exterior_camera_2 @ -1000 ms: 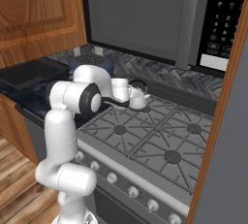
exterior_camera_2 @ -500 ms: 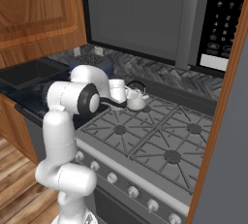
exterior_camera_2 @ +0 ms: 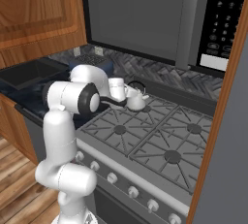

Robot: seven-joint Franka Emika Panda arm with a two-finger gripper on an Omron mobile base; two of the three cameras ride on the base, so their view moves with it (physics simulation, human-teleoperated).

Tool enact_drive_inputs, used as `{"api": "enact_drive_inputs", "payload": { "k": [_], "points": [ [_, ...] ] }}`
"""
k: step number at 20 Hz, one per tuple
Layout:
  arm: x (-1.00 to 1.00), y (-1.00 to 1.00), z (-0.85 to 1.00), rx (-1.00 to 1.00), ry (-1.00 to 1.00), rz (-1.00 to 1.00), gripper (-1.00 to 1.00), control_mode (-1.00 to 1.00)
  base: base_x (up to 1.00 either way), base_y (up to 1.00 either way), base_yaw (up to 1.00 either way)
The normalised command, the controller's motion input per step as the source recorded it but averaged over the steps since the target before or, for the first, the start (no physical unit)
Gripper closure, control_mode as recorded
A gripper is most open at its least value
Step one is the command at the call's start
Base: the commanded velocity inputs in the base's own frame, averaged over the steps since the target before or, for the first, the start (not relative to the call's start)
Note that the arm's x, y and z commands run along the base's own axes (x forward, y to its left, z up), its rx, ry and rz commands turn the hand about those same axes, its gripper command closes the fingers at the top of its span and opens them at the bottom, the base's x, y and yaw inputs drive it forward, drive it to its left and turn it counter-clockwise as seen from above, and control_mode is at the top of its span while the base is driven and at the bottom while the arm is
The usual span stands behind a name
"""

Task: Pick the kettle from the cabinet and place it on a stove burner. Then pick the pot from the counter and place it on another stove burner. Finally, turn both burners on.

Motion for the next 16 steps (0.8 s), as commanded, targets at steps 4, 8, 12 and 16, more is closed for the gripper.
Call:
{"api": "enact_drive_inputs", "payload": {
  "k": [4, 8, 12, 16],
  "points": [
    [-0.01, 0.00, -0.10, 0.00, -0.06, 0.00, -1.00, -1.00, 0.00, 0.00, 0.00],
    [-0.13, 0.05, -0.07, 0.00, 0.00, 0.00, -1.00, -1.00, 0.00, 0.00, 0.00],
    [-0.12, 0.13, -0.08, 0.00, 0.00, 0.00, -1.00, -1.00, 0.00, 0.00, 0.00],
    [-0.07, 0.19, -0.14, 0.00, 0.00, 0.00, -1.00, -1.00, 0.00, 0.00, 0.00]
  ]
}}
